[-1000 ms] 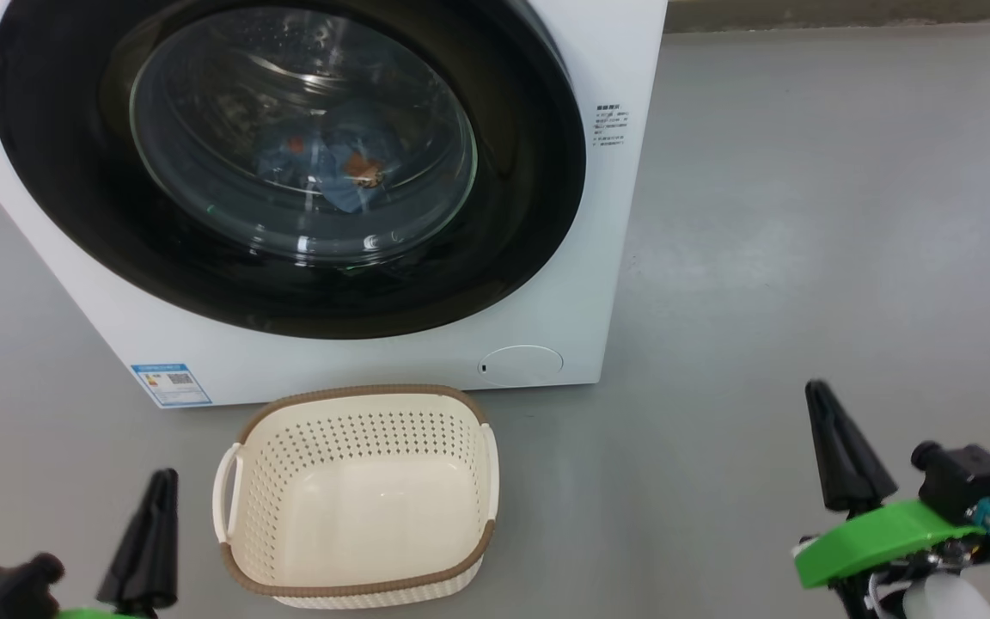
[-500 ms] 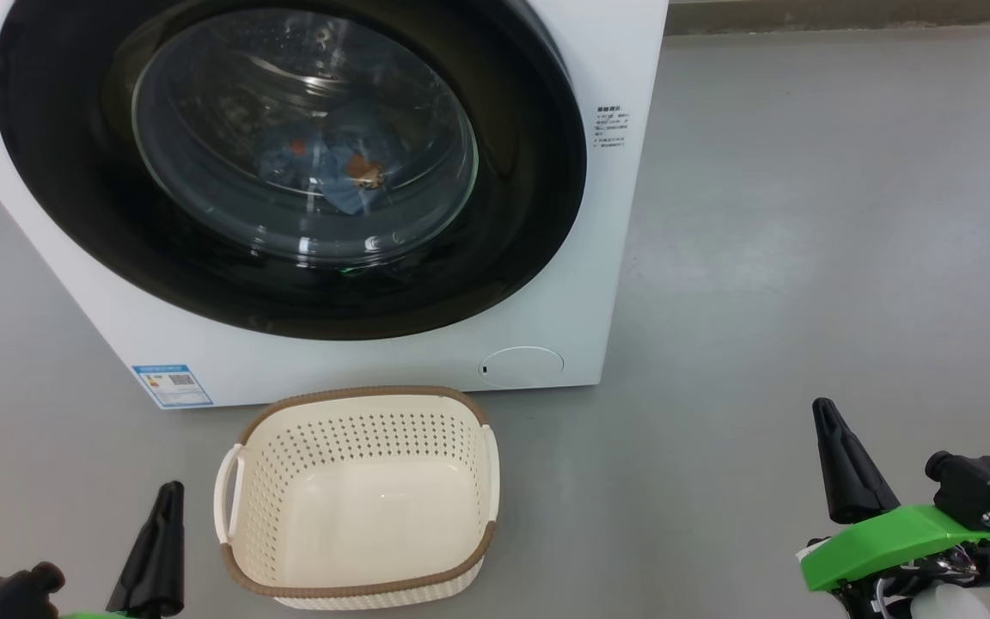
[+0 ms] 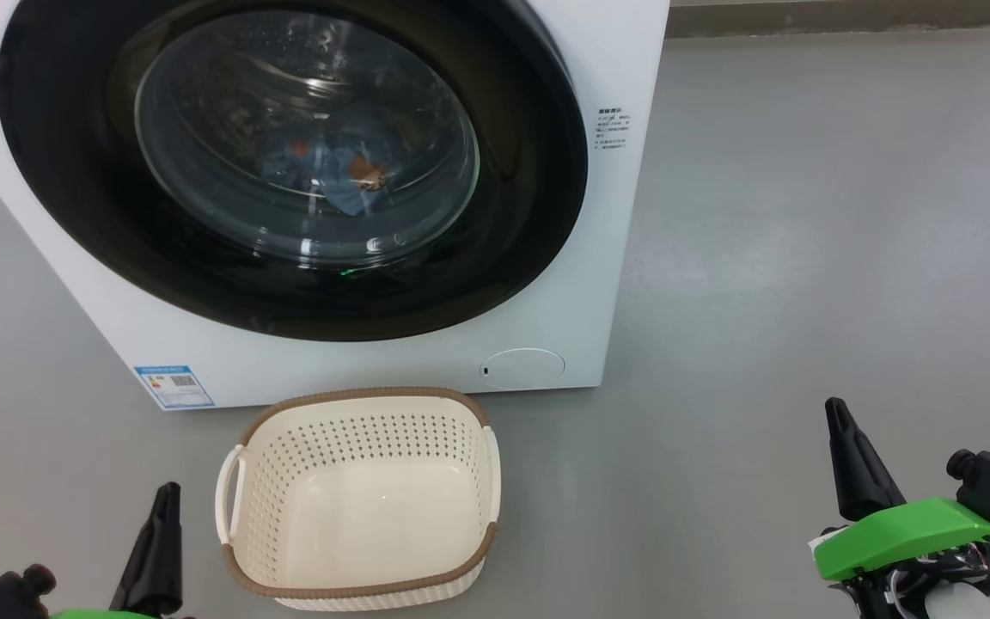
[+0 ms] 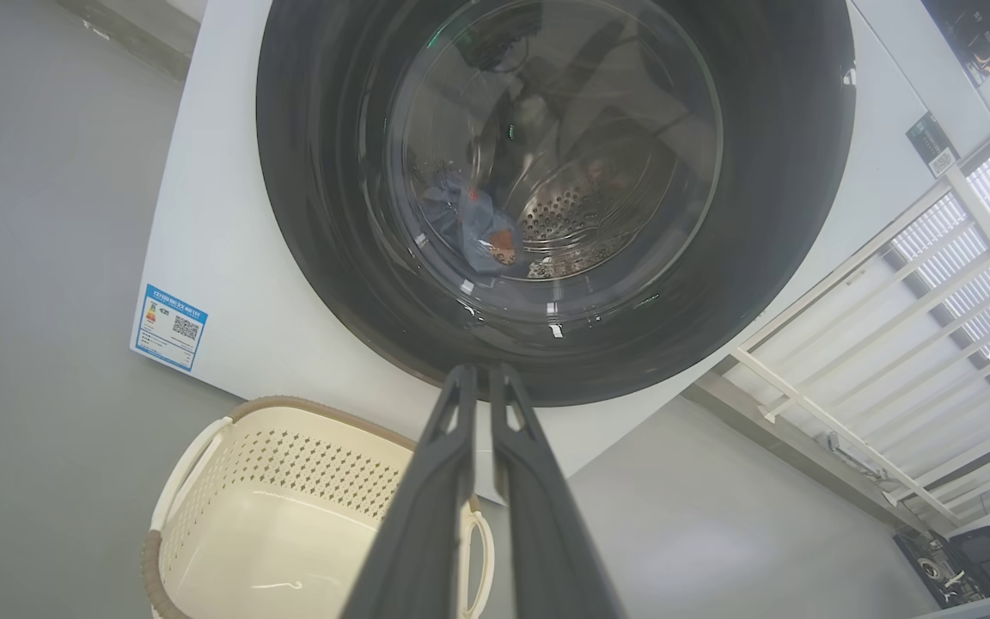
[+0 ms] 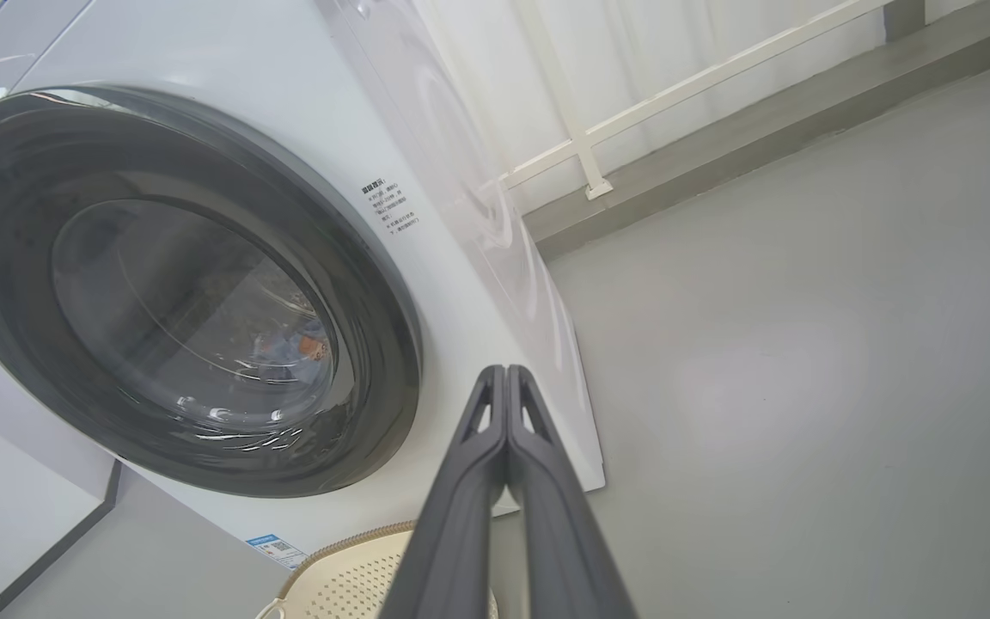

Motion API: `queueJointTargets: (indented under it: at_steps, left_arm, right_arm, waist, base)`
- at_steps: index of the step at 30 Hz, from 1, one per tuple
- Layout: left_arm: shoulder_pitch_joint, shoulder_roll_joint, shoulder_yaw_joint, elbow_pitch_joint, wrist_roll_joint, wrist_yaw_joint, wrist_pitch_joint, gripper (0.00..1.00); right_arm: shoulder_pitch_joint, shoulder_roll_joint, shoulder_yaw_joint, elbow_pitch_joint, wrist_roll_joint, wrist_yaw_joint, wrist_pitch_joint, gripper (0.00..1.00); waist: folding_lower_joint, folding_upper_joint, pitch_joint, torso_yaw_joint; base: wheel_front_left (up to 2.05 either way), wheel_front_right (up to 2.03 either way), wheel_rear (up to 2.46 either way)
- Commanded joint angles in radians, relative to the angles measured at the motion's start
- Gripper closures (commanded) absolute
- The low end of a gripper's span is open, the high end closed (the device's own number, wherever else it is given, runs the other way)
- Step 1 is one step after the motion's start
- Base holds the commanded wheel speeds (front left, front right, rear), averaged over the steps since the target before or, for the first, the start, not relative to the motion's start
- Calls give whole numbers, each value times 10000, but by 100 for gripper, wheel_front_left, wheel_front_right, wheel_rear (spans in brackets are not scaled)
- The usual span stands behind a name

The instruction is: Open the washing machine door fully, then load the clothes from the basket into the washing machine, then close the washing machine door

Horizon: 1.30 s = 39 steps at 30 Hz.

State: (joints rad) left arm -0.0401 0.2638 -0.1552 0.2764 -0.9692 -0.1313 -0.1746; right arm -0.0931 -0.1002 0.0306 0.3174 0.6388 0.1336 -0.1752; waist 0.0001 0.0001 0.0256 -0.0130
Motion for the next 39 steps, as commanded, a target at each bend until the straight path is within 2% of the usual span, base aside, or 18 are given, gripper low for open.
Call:
queueJointTargets:
  at_steps: [1, 39]
  left_arm:
    - [-324, 145, 250, -193, -172, 1, 41, 100]
    - [-461, -732, 1181, -244, -2693, 3, 1139, 100]
  right_arm:
    - [-270, -92, -24, -296, 288, -7, 72, 100]
    - [-221, 142, -592, -468, 4045, -16, 1196, 100]
  waist:
    - [0, -1, -2, 1]
    - [0, -1, -91, 53]
  base:
    - [0, 0, 0]
    - [0, 0, 0]
